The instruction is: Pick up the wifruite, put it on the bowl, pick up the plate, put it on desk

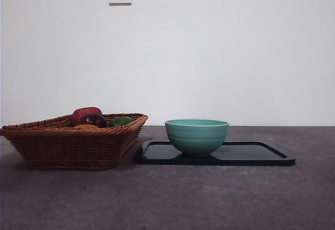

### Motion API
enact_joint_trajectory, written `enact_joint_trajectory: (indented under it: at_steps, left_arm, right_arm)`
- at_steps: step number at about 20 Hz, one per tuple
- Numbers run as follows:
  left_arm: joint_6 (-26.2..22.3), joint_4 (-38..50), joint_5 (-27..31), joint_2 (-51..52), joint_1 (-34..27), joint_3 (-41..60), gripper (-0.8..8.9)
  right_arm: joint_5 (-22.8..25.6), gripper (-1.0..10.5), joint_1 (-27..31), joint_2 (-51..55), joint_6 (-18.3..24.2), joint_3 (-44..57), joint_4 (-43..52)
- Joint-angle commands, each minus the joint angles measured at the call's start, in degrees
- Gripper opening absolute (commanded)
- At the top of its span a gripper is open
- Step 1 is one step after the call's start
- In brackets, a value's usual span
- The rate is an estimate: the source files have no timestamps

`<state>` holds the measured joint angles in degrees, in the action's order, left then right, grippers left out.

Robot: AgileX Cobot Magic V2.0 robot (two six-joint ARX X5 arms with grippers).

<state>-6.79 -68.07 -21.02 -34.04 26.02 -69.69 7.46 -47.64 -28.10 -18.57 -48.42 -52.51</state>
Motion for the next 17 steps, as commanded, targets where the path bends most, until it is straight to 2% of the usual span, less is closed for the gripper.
enact_joint_trajectory:
  at_steps: [1, 7, 12, 14, 17]
  left_arm:
    - [-0.7, 0.5, -0.3, 0.0, 0.3, -0.6, 5.94]
    - [-0.7, 0.4, -0.3, 0.0, 0.3, -0.6, 5.95]
    - [-0.7, 0.4, -0.3, 0.0, 0.3, -0.6, 5.94]
    - [-0.7, 0.3, -0.3, 0.0, 0.3, -0.6, 5.94]
    - [-0.7, 0.4, -0.3, 0.0, 0.3, -0.6, 5.95]
  right_arm:
    - [0.0, 6.3, -0.6, -0.2, -1.2, -0.3, 1.4]
    - [0.1, 6.1, -0.5, -6.3, -2.4, -2.5, 4.1]
    - [-0.2, 5.7, 3.0, -21.4, -1.7, -11.0, 4.0]
    - [-2.5, 5.7, 6.3, -29.5, -0.1, -16.6, 3.4]
    - [-9.5, 5.7, 12.3, -41.7, 2.3, -25.2, -0.4]
